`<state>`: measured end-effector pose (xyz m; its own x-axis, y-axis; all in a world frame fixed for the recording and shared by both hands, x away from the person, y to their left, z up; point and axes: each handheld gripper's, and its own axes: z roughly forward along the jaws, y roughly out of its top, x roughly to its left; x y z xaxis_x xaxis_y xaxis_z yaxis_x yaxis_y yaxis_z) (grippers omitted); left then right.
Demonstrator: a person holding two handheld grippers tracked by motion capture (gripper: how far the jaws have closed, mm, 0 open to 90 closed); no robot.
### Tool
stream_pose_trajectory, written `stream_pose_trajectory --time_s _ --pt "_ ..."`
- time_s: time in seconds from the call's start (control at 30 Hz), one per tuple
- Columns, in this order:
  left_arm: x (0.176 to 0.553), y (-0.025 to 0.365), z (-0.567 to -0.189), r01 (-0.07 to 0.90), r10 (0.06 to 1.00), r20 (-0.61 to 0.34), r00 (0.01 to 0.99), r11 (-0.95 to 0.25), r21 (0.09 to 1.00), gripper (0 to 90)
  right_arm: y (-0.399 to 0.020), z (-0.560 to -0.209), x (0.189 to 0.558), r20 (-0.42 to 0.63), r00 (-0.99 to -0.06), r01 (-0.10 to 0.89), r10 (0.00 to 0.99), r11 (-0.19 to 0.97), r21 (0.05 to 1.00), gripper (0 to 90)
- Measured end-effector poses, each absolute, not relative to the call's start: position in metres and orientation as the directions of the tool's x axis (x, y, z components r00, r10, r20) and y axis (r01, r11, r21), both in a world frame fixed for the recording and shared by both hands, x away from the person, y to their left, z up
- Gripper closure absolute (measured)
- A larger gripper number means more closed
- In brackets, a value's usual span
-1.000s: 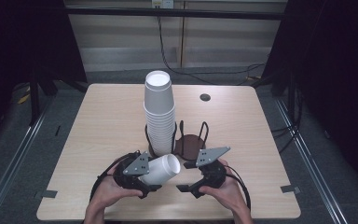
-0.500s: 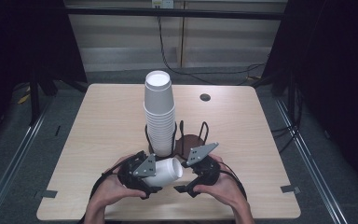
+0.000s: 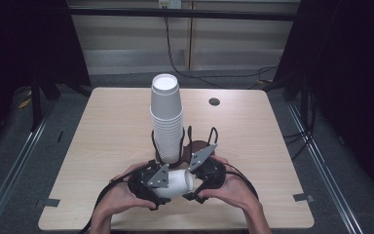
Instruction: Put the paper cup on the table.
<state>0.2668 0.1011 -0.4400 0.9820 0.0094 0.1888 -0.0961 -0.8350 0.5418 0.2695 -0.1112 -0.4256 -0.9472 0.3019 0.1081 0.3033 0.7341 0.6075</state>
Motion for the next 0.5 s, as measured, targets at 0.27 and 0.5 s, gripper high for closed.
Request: stream_pose_trajectory --time_s 0.27,0.5 --pt "0.265 0.096 -0.443 -0.091 -0.002 0.164 0.986 -0.839 0.536 15.5 -0.104 -0.425 0.273 0.136 -0.957 0.289 0.257 0.778 0.559 16.5" --pt "0.263 0.089 -0.44 -0.114 -0.036 0.154 0.987 -0.835 0.539 15.5 -0.097 -0.421 0.271 0.155 -0.958 0.287 0.241 0.798 0.53 16.8"
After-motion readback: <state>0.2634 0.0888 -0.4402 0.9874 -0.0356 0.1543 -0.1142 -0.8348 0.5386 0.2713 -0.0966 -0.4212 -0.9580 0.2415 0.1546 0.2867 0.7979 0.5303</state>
